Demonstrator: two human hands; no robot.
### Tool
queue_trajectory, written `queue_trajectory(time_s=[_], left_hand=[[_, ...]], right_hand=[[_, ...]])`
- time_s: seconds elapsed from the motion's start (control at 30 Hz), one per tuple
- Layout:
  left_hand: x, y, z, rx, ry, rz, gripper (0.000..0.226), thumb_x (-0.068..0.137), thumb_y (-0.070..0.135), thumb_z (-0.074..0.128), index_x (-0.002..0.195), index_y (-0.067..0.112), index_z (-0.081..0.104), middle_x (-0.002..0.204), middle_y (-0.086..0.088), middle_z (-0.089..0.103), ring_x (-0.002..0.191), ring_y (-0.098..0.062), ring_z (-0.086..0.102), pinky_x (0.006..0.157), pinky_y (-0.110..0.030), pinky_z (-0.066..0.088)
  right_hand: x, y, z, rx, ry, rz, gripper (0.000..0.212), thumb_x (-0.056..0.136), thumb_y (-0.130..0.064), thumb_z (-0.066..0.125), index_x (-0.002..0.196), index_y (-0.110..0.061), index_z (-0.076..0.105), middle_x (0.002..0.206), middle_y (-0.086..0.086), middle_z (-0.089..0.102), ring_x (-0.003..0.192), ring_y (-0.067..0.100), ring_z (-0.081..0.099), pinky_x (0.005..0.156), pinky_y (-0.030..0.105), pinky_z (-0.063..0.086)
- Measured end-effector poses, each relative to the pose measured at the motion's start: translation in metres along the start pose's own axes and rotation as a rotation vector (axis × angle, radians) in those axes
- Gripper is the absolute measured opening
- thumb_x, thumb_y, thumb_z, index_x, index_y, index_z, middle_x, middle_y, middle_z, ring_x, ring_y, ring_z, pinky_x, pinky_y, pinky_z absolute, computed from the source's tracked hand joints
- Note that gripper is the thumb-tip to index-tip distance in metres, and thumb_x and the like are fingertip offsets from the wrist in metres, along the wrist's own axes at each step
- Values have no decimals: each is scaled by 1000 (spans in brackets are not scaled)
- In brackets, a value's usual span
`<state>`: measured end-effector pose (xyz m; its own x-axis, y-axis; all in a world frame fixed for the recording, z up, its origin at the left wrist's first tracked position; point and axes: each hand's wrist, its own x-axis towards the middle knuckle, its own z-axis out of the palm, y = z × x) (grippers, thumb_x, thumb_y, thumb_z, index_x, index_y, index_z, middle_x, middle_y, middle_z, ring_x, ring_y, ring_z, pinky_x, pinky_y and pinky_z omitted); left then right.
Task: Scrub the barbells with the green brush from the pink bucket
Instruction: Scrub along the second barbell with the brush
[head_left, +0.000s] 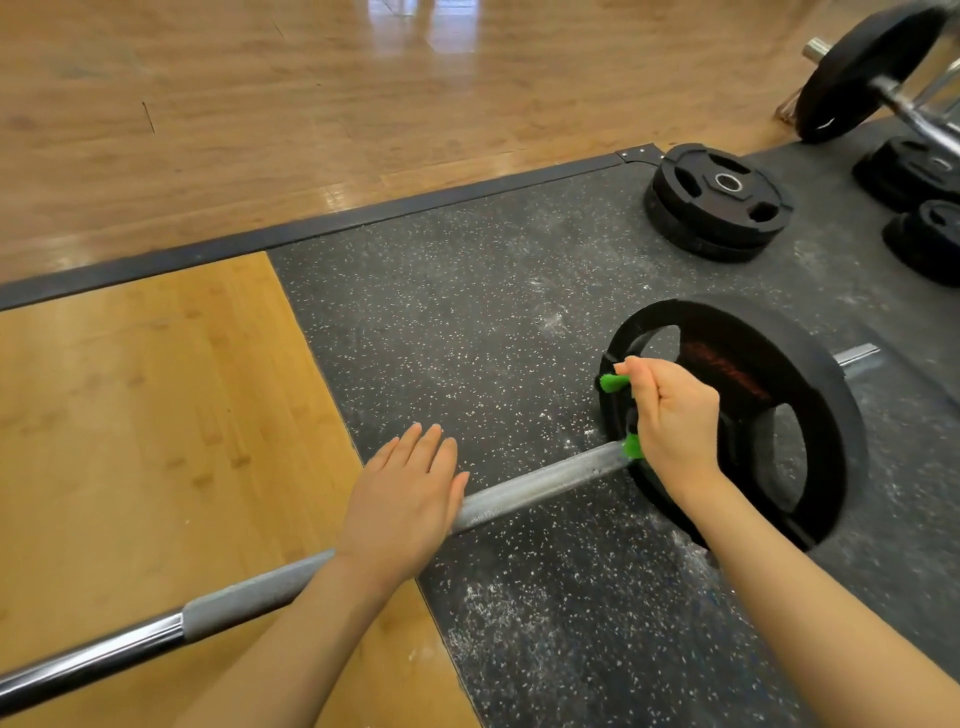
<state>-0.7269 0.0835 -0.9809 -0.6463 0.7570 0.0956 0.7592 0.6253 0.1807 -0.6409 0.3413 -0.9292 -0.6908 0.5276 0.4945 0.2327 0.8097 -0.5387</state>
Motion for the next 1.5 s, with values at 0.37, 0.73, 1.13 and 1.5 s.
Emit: queue_trajectory(time_s=[0.37, 0.73, 1.13, 1.5], left_hand=[[41, -33, -5, 51, 24, -22, 51, 94, 36, 31, 106, 4, 69, 111, -16, 69, 104, -34, 66, 84, -44, 54], [80, -62, -6, 77, 23, -62, 52, 95, 38, 28, 106, 5, 67, 111, -15, 68, 106, -35, 65, 87, -44, 53], [119, -92, -10, 83, 75, -94, 49, 94, 36, 28, 98, 7, 67, 102, -11, 70, 98, -30, 66, 83, -40, 53], [139, -108, -7, 71, 84, -132, 55, 96, 41, 24, 108, 5, 64, 113, -13, 67, 108, -33, 63, 86, -44, 52]], right_hand=[[17, -9, 16, 38, -10, -44, 46, 99, -33, 41, 82, -4, 72, 74, 9, 69, 73, 24, 65, 69, 45, 53], [26, -7, 40, 59, -7, -97, 36, 99, -25, 42, 90, -7, 72, 83, -7, 65, 80, 5, 59, 76, 26, 49], [40, -3, 114, -61, -21, -387, 33, 98, -23, 48, 95, -1, 73, 97, 8, 72, 97, 23, 64, 100, 22, 39], [64, -10, 173, -140, -39, -399, 51, 105, -34, 35, 72, -10, 66, 70, -2, 63, 64, 21, 57, 58, 40, 47]])
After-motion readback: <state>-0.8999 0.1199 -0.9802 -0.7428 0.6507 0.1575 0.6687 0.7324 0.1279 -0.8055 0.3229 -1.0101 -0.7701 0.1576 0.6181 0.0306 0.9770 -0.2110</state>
